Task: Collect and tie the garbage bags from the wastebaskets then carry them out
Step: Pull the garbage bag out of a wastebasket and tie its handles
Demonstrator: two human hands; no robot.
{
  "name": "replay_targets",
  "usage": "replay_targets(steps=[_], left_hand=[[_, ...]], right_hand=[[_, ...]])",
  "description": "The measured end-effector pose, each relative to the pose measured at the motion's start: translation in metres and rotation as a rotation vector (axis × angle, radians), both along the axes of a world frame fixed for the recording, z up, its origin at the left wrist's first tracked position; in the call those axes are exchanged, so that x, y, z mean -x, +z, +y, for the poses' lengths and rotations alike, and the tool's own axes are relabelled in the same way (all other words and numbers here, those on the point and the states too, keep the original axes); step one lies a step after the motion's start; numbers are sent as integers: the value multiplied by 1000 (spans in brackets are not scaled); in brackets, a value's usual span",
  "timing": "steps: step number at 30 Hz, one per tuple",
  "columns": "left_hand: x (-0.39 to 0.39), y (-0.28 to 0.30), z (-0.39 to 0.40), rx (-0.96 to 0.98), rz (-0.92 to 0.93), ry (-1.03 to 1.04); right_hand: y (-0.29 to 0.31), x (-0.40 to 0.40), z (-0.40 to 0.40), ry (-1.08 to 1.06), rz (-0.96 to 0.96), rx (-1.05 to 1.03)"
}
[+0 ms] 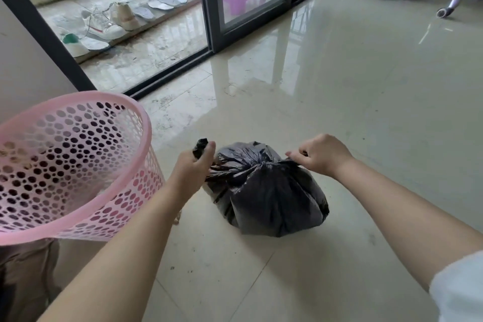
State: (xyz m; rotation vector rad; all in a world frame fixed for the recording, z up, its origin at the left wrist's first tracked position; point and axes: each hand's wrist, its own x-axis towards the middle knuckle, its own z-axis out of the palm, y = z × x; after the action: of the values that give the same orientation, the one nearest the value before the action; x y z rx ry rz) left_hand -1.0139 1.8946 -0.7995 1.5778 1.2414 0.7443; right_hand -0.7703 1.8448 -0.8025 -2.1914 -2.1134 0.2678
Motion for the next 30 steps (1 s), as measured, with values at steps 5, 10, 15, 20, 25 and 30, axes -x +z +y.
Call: replay_targets(steps=[5, 10, 15, 20, 25, 30], left_hand=[[7, -1, -28, -203, 645, -72], [5, -19, -23, -215, 717, -62], [7, -45, -10, 183, -85, 288], [9, -25, -4, 593, -753, 490], [9, -33, -40, 648, -159, -40], [-21, -33, -36, 383, 23, -48]], right_hand=[[-18, -28, -26, -80, -100, -100], [-23, -21, -25, -68, -120, -50], [-25, -15, -24, -58, -240, 492], [-24, -6, -16, -130, -52, 431], [-14, 3, -6, -187, -179, 315], [-14, 10, -6, -106, 124, 421]])
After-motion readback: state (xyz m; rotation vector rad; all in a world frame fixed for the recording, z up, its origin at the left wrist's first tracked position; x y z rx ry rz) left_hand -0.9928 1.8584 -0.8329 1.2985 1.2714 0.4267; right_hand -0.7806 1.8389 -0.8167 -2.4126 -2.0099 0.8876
